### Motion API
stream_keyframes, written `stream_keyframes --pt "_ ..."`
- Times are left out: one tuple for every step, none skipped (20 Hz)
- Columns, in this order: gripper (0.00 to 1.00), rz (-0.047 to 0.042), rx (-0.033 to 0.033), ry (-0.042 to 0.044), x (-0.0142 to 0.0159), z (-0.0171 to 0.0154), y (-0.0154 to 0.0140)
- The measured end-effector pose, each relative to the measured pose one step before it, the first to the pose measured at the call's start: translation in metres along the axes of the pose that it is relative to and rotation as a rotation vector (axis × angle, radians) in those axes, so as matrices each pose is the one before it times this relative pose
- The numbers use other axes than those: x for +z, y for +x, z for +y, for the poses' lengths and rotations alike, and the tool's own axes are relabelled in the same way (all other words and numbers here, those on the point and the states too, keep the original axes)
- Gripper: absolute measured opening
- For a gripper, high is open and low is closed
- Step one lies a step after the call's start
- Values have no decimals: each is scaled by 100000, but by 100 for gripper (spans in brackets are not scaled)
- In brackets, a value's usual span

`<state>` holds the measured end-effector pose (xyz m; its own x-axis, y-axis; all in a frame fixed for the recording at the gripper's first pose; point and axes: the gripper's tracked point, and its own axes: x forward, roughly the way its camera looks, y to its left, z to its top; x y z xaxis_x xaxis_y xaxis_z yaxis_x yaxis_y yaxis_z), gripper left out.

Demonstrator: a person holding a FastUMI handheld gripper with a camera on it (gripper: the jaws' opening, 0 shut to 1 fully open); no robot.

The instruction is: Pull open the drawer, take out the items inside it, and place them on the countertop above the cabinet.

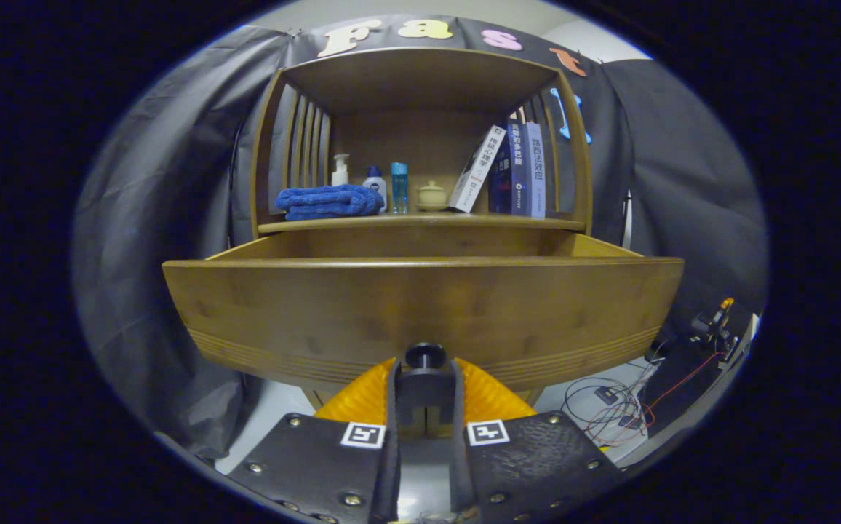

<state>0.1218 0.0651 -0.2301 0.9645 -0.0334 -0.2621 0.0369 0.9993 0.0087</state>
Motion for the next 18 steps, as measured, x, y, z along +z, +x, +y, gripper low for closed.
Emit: stream_keyframes --pt "27 -841 862 1056 109 -19 40" --pt "27 -620 855 1540 -13 -7 -46" --pt "31 -449 594 1354 61 -36 109" --pt "36 320 1269 894 75 175 131" --pt "39 -19 1039 58 154 323 117" --pt "43 235 -502 -806 309 -103 -174" --pt "46 -540 403 -712 379 215 -483" --pt "49 -612 327 -646 832 24 -548" --pt "52 -2729 1648 23 1131 463 -563" --pt "52 -2950 1077 124 1440 334 -285" --pt "52 -2061 22 221 1761 131 -413" --pt "52 -1609 -508 143 1677 -3 -7" --pt "52 -1452 -56 205 1427 155 366" --pt "52 -15 27 409 1415 125 631" --pt "51 563 -396 354 1093 76 925" --pt "51 1809 -485 256 828 26 1005" --pt "51 3036 -411 41 433 119 1098" --pt "52 3318 -220 -401 373 143 1245"
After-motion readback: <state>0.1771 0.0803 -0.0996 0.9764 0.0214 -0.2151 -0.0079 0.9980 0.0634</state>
